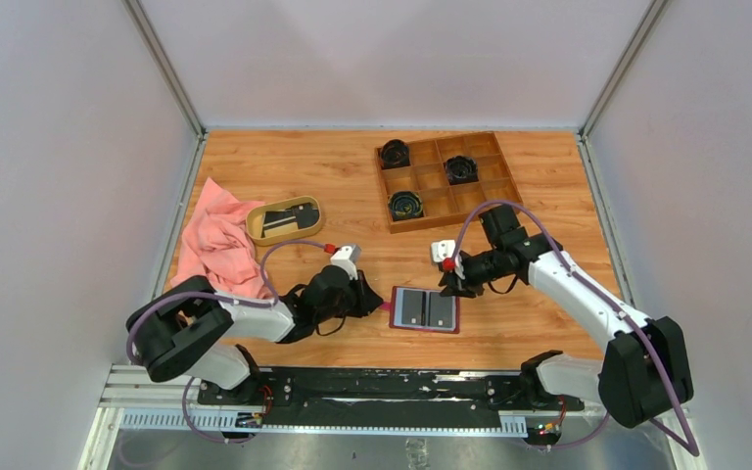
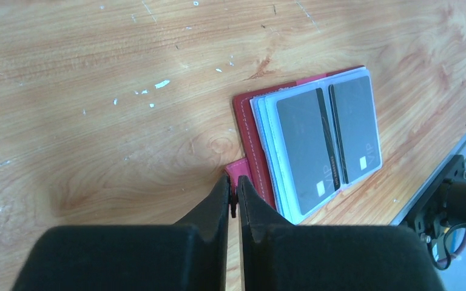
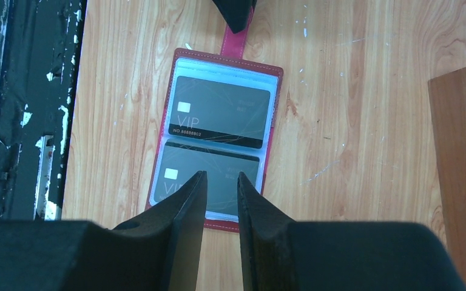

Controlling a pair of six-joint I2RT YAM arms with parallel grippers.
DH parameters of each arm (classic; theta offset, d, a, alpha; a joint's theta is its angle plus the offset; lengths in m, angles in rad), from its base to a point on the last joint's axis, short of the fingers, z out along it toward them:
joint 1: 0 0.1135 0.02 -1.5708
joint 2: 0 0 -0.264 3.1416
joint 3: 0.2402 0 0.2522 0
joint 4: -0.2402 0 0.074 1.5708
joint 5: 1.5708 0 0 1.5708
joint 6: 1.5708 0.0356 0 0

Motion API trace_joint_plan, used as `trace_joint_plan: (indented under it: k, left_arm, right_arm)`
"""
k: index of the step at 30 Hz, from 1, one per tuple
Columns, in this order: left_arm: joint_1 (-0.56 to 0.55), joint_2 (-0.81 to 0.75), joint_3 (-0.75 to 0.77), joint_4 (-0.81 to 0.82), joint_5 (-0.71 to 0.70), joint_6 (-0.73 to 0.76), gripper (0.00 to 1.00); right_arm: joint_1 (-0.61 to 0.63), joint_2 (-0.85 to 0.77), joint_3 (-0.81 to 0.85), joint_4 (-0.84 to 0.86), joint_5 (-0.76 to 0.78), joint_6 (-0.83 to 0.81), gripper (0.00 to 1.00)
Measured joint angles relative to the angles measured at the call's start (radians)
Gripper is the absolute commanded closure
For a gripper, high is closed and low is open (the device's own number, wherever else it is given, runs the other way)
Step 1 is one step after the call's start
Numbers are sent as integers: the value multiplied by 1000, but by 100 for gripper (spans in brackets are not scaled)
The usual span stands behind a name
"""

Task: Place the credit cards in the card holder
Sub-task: Close the card holder at the center of the board.

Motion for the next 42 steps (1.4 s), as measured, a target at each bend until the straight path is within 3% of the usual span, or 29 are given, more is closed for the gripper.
trace_joint_plan:
  k: [8, 19, 24, 32, 42]
  left_arm:
    - [0, -17, 12, -37, -15, 25, 100]
    - [33, -273, 6, -184, -97, 96, 100]
    - [55, -354, 10, -277, -109, 137, 100]
    - [55, -362, 56, -342, -74, 153, 100]
    - [50, -352, 114, -349, -19, 145, 100]
  right_arm:
    - [-6, 21, 32, -9, -8, 51, 71]
    - [-17, 77, 68, -26, -71, 158, 72]
    - [-18, 176, 122, -32, -90, 267, 76]
    - [-19, 376, 196, -28, -43, 463, 89]
    - [-19, 509, 241, -65, 76, 531, 92]
